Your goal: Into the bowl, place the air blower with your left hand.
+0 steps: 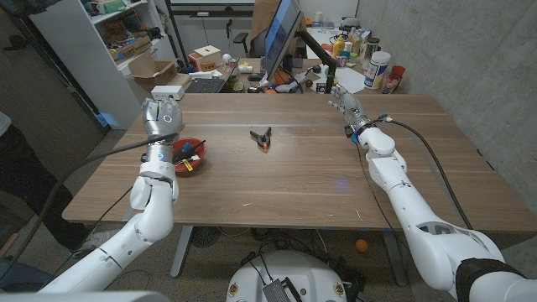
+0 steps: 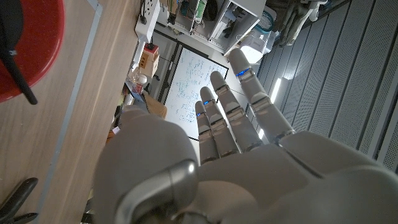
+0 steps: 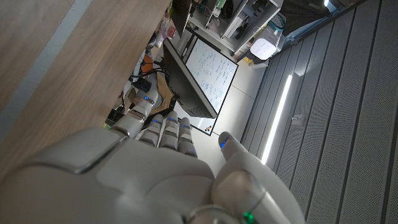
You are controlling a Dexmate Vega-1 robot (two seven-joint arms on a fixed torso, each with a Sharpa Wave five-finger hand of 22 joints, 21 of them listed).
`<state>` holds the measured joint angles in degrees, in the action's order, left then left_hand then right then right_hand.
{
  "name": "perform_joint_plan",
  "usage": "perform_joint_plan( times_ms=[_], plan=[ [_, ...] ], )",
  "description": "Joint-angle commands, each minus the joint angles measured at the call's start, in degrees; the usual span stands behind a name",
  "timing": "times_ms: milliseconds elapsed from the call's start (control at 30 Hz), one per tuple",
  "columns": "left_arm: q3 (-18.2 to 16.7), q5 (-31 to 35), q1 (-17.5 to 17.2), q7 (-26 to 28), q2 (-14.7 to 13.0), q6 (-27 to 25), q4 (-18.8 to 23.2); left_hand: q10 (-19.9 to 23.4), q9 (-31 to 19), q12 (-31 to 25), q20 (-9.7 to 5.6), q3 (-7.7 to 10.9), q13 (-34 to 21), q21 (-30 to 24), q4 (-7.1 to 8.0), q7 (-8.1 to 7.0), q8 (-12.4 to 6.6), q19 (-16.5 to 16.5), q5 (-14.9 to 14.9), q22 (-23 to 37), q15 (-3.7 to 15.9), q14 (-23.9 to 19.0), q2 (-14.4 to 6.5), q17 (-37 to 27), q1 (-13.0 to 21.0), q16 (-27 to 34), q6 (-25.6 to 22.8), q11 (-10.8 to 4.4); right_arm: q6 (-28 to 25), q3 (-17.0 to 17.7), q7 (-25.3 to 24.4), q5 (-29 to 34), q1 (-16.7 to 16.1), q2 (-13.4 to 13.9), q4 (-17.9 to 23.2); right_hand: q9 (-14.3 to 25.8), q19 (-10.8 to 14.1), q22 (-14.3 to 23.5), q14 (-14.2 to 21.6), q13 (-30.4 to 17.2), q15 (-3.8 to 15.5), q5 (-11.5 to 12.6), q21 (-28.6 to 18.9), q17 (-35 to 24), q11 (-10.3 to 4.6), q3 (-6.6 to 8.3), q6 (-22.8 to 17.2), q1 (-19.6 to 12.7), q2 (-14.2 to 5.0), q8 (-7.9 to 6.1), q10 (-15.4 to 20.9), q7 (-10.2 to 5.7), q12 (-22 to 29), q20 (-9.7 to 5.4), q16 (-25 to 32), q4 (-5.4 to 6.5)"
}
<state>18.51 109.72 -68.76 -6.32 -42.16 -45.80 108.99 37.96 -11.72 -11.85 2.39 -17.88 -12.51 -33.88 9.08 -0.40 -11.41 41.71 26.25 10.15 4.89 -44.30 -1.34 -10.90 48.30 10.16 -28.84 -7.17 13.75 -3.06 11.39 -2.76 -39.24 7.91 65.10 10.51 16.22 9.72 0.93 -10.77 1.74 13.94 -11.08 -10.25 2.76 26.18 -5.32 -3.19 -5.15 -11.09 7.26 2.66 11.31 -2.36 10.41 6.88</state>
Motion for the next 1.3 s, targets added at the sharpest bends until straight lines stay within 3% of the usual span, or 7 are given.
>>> perform_joint_plan(
  times_ms=[33, 333, 433, 633, 767, 1200, 1300],
  plan=[
    [-1.63, -3.14, -1.40, 3.85, 0.61, -1.18, 2.08, -0.76, -0.05, 0.24, 0.64, -0.04, -0.06, 0.35, 0.25, 0.29, 0.38, 0.06, 0.45, 0.07, 3.35, 1.27, -1.54, -0.28, -0.22, 0.07, 0.61, 0.57, -0.64, 0.19, 0.18, -0.19, -1.09, 0.22, 2.12, 0.10, 0.07, 0.28, 0.28, -0.13, 0.53, 0.28, -0.24, -0.20, -0.07, 0.36, -0.48, -0.16, -1.82, 0.08, 0.31, -0.27, -0.07, -1.69, 0.30, 0.01],
    [-2.73, -6.83, -2.12, 6.57, 1.40, -1.78, 3.46, -2.68, -0.07, 0.33, 2.66, 1.71, -0.13, 2.37, 0.73, 0.76, 0.63, -2.99, 1.10, 0.17, 1.55, 5.29, -8.05, -0.41, -1.28, 0.29, 2.10, 1.47, -0.88, 0.16, 0.32, -0.25, -1.74, 0.31, 3.38, 0.10, 0.02, 0.28, 0.27, -0.13, 0.58, 0.27, -0.23, -0.21, -0.15, 0.37, -0.50, -0.14, -1.82, 0.07, 0.31, -0.28, -0.08, -1.70, 0.30, 0.04],
    [-3.03, -8.78, -2.19, 8.63, 1.82, -2.26, 3.61, -4.11, -0.05, 0.45, 4.72, 1.35, -0.12, 3.83, 0.79, 0.39, 0.66, -4.92, 0.82, 0.04, 0.03, 8.09, -8.32, -0.28, -2.59, 0.12, 2.95, 2.24, -1.00, 0.16, 0.30, -0.23, -2.01, 0.37, 3.82, 0.10, 0.02, 0.28, 0.28, -0.13, 0.55, 0.26, -0.24, -0.21, -0.10, 0.37, -0.53, -0.12, -1.81, 0.06, 0.31, -0.31, -0.08, -1.69, 0.30, 0.05],
    [-3.31, -11.46, -1.81, 11.92, 2.72, -3.68, 3.45, -8.38, 0.06, 0.99, 7.66, 1.03, -0.07, 6.56, 0.79, 2.51, 1.26, -8.18, 0.14, -0.01, -2.62, 13.27, -8.75, -0.14, -5.27, -0.07, 6.85, 4.57, -1.31, 0.22, 0.20, -0.25, -2.51, 0.42, 4.59, 0.10, 0.03, 0.28, 0.29, -0.13, 0.52, 0.26, -0.24, -0.22, -0.09, 0.36, -0.52, -0.10, -1.79, 0.07, 0.33, -0.27, -0.07, -1.70, 0.31, 0.07],
    [-3.21, -12.73, -1.34, 13.42, 3.12, -4.47, 3.20, -11.34, 0.18, 1.05, 9.52, 1.49, -0.04, 8.60, 0.73, 2.65, 1.32, -10.77, -0.21, -0.01, -4.79, 17.56, -9.35, -0.14, -6.52, -0.18, 9.86, 6.07, -1.29, 0.17, 0.17, -0.24, -2.65, 0.38, 4.79, 0.10, 0.01, 0.28, 0.26, -0.13, 0.55, 0.26, -0.24, -0.22, -0.11, 0.37, -0.52, -0.09, -1.79, 0.07, 0.39, -0.27, -0.05, -1.71, 0.30, 0.08],
    [-4.44, -24.65, -1.33, 18.28, 2.59, -3.23, 5.64, -19.18, 0.44, 1.19, 9.77, 5.02, -0.02, 11.61, 1.05, 4.67, 1.06, -13.29, -0.60, 0.17, -7.65, 23.81, -10.33, -0.36, -9.25, 0.12, 15.17, 9.91, -1.72, -0.13, -0.68, 0.20, -3.50, 0.18, 6.92, 0.10, -0.03, 0.28, 0.26, -0.13, 0.58, 0.26, -0.24, -0.20, -0.10, 0.40, -0.52, -0.11, -1.77, 0.07, 0.33, -0.29, -0.08, -1.65, 0.29, 0.07],
    [-4.71, -27.96, -1.27, 19.79, 2.19, -2.42, 5.97, -19.50, 0.48, 0.95, 9.75, 5.69, 0.02, 12.18, 1.11, 4.99, 0.83, -14.04, -0.63, 0.19, -7.92, 24.42, -10.46, -0.37, -9.66, 0.23, 15.10, 9.80, -2.10, -0.12, -1.13, 0.38, -3.99, 0.14, 7.81, 0.10, -0.03, 0.28, 0.25, -0.13, 0.57, 0.26, -0.24, -0.20, -0.08, 0.41, -0.54, -0.11, -1.75, 0.07, 0.34, -0.29, -0.08, -1.66, 0.28, 0.07]
  ],
)
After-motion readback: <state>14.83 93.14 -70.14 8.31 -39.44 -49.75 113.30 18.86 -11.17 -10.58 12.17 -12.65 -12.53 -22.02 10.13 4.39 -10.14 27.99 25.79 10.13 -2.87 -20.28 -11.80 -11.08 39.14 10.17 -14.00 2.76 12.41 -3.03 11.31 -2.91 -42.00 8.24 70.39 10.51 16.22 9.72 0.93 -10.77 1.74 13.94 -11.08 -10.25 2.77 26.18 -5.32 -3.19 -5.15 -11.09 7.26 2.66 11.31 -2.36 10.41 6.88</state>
